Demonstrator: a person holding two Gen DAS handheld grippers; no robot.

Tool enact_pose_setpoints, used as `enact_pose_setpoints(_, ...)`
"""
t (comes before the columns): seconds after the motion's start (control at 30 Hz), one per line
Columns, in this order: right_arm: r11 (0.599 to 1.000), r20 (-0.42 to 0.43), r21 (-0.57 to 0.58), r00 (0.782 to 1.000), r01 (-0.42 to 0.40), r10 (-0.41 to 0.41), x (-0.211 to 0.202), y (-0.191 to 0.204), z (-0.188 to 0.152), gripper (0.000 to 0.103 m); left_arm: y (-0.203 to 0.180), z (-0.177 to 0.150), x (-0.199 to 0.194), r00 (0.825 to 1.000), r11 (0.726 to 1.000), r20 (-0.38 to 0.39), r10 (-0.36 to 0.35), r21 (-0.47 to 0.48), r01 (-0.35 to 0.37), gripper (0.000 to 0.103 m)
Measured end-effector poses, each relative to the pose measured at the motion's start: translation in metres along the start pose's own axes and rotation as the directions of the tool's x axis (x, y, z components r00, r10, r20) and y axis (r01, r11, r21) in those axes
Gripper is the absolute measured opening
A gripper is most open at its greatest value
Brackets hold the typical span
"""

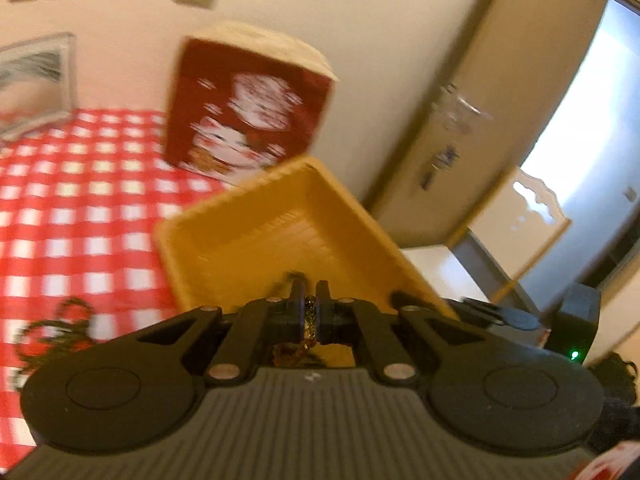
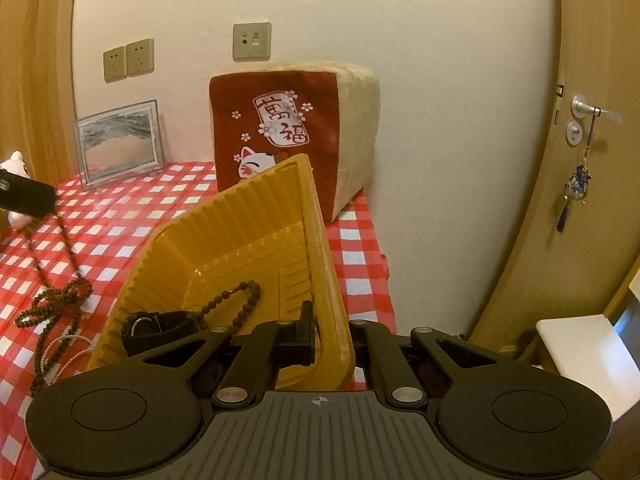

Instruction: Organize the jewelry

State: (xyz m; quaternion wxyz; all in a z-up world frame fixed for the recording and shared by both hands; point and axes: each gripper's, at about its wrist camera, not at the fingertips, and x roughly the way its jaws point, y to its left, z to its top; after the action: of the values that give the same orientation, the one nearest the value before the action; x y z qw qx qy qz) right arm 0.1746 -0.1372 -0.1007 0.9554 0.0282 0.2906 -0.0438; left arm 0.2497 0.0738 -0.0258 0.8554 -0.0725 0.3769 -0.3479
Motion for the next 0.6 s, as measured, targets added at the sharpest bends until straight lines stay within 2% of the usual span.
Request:
enact_pose_setpoints(0.2, 1.000, 0.001, -0.002, 1.000, 0.000, 0.000, 0.000, 0.001, -0.001, 0.005, -0.018, -0.006, 0.042, 0.997, 0.999, -0.063, -0.044, 0.010, 0.044, 0.004)
enact_pose_setpoints(0.33, 1.000, 0.000, 0.000, 1.000, 0.000, 0.000, 0.000, 0.001, -0.001, 0.005, -0.020, -0.010, 0.053, 0.996, 0.999, -0.083, -0.032, 0.011, 0.033, 0.007)
enact_pose_setpoints(0.43, 1.000, -0.001, 0.002, 1.000, 0.002, -0.002, 0.000, 0.002, -0.002, 0.005, -0.021, -0.009, 0.054, 0.997, 1.000, -0.078, -0.010, 0.025, 0.012, 0.017)
enact_pose_setpoints(0.6, 1.000, -0.004, 0.004, 1.000, 0.002, -0.002, 0.000, 0.002, -0.002, 0.005, -0.012, -0.005, 0.035, 1.000, 1.000, -0.014, 0.025, 0.013, -0.025, 0.020)
